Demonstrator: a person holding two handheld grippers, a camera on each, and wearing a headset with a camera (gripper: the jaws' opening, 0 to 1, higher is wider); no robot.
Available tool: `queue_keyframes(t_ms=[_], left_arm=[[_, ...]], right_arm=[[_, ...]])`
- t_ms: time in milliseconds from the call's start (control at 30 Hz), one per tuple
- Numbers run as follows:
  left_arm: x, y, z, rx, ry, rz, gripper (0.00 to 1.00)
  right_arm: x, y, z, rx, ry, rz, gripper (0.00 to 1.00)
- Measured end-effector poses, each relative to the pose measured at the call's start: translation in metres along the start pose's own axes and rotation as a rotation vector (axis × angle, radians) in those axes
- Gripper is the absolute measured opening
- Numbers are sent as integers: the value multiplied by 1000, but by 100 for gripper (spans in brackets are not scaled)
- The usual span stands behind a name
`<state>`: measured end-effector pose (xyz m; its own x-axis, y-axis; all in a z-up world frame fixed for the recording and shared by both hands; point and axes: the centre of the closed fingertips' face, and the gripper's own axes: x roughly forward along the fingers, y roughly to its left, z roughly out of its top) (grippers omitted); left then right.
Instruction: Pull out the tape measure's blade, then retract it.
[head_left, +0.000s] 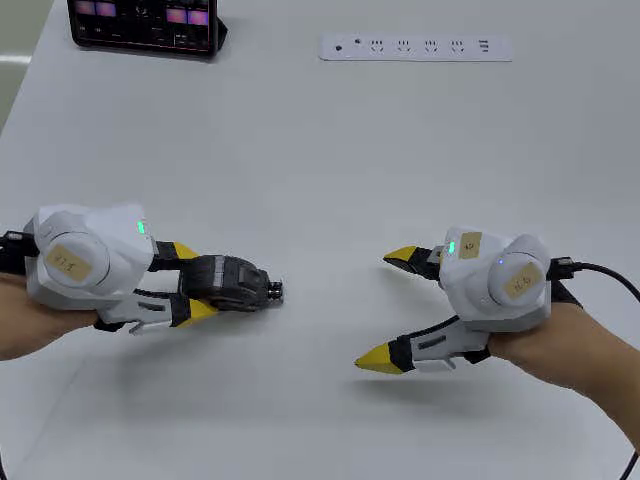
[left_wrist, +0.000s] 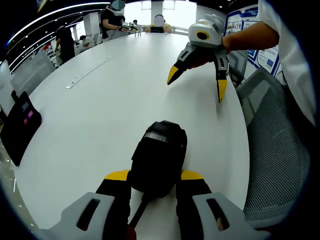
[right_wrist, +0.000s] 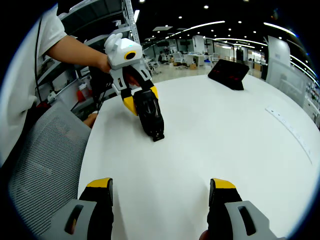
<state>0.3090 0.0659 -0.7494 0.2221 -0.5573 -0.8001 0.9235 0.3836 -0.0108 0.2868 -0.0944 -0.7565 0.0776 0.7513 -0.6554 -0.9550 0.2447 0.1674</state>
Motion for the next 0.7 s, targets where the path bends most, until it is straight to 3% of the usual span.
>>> queue_keyframes(t_ms=[300, 700], left_arm=[[1, 0, 0, -1, 15, -14, 30], [2, 0, -1, 10, 29, -14, 28]], right_arm=[[6, -2, 0, -24, 8, 4, 73], [25, -8, 17, -75, -44, 6, 60]])
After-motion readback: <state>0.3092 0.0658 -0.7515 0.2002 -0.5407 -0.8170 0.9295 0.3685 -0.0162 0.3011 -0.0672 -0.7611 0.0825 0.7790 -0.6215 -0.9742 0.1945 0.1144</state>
